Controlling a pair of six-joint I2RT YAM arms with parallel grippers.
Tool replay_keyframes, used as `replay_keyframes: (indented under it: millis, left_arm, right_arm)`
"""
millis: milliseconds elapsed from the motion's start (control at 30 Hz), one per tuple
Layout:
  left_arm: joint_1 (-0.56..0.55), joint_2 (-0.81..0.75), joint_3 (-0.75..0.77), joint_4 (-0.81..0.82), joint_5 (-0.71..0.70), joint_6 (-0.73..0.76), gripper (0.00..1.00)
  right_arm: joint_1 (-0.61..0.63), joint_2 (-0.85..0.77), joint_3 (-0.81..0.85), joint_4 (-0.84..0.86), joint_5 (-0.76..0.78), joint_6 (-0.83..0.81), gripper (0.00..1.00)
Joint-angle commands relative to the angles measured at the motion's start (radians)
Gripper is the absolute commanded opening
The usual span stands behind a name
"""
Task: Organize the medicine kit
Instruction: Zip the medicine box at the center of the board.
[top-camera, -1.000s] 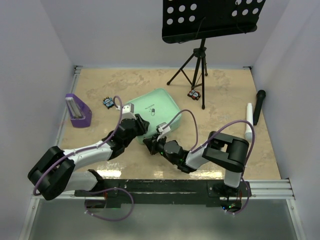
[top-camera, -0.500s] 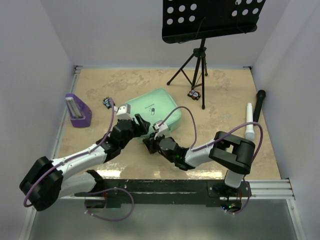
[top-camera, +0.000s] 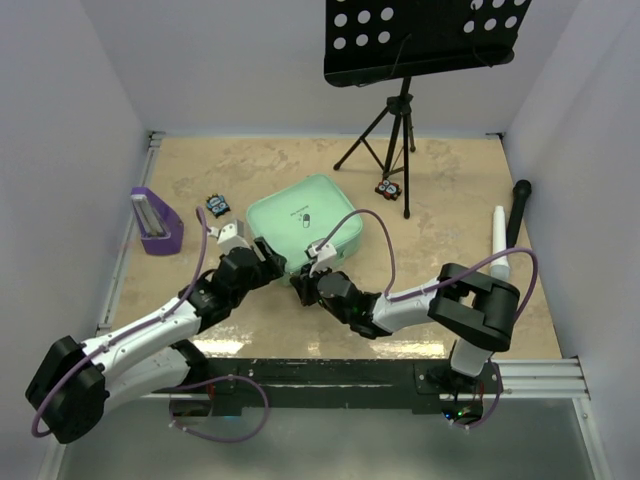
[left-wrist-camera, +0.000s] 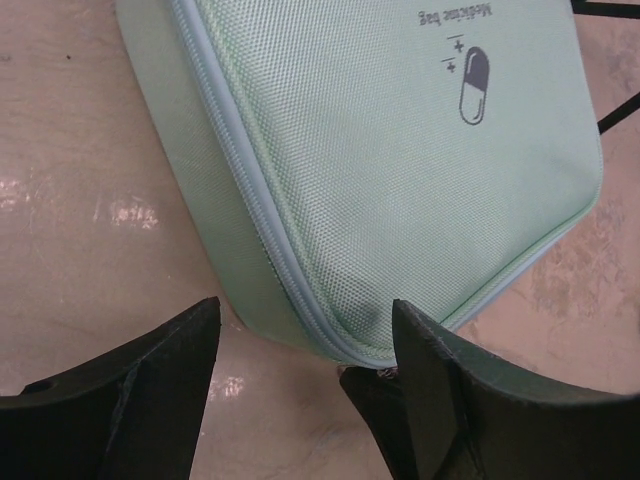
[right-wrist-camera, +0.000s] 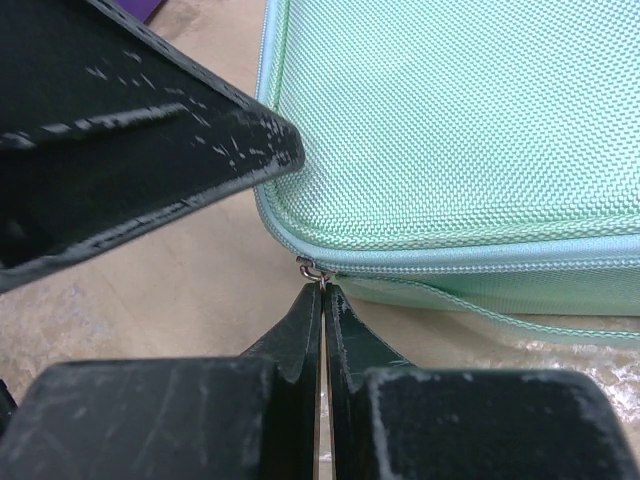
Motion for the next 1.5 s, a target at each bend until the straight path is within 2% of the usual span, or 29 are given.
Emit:
replay_keyframes:
  millis: [0,233,267,467,633,733,1467]
  left_arm:
    - [0.003,0.051,0.026,-0.082,-0.02,-0.08,0.74]
    - [0.028,0.126,0.054,-0.024,0.002,-0.077,0.76]
    - [0.032,0.136,0.06,-0.019,0.002,-0.068,0.74]
    - [0.067,0.211,0.097,-0.022,0.035,-0.002,0.4]
    - [0.08,0.226,0.086,-0.008,0.045,0.012,0.21]
    - [0.084,0.232,0.082,-0.005,0.042,0.027,0.01]
    - [0.158,0.212,0.029,-0.001,0.022,0.044,0.0]
  right_arm:
    - [-0.016,-0.015,0.014,-0.097,0.048,-0.037,0.0]
    - [-0.013,-0.016,0.033,-0.123,0.026,-0.059,0.0]
    - [-0.011,-0.019,0.033,-0.128,0.026,-0.06,0.0]
    - [-0.011,-0.055,0.027,-0.157,0.026,-0.065,0.0]
    - [-0.011,-0.064,0.024,-0.164,0.026,-0.064,0.0]
    - [-0.011,-0.062,0.022,-0.169,0.029,-0.054,0.0]
    - [-0.013,-0.145,-0.036,-0.24,0.052,0.015,0.0]
